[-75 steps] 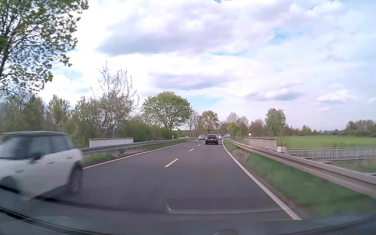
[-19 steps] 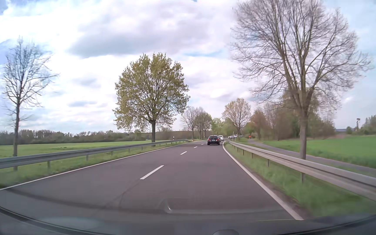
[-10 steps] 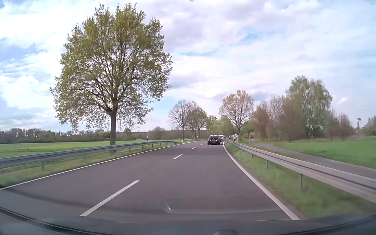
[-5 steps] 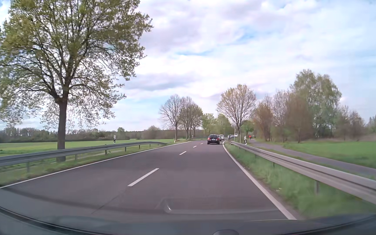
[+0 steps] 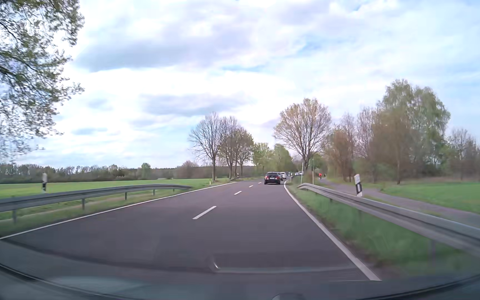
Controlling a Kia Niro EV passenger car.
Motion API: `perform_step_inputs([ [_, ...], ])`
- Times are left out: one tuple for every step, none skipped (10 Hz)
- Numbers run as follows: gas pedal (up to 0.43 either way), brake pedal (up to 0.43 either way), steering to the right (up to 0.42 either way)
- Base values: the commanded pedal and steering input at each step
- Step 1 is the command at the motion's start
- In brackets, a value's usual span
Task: Follow the waypoints while adhering to traffic rules and regulations
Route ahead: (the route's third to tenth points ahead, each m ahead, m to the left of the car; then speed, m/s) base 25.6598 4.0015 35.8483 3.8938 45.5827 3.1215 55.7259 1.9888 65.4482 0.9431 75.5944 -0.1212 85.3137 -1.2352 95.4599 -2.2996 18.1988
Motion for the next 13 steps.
perform_step_inputs([
  [0.13,0.0,0.007],
  [0.13,0.0,0.007],
  [0.13,0.0,0.007],
  [0.13,0.0,0.007],
  [0.13,0.0,0.007],
  [0.13,0.0,0.007],
  [0.13,0.0,0.007],
  [0.13,0.0,0.007],
  [0.13,0.0,0.007],
  [0.13,0.0,0.007],
  [0.13,0.0,0.007],
  [0.118,0.0,0.007],
  [0.11,0.0,0.007],
])
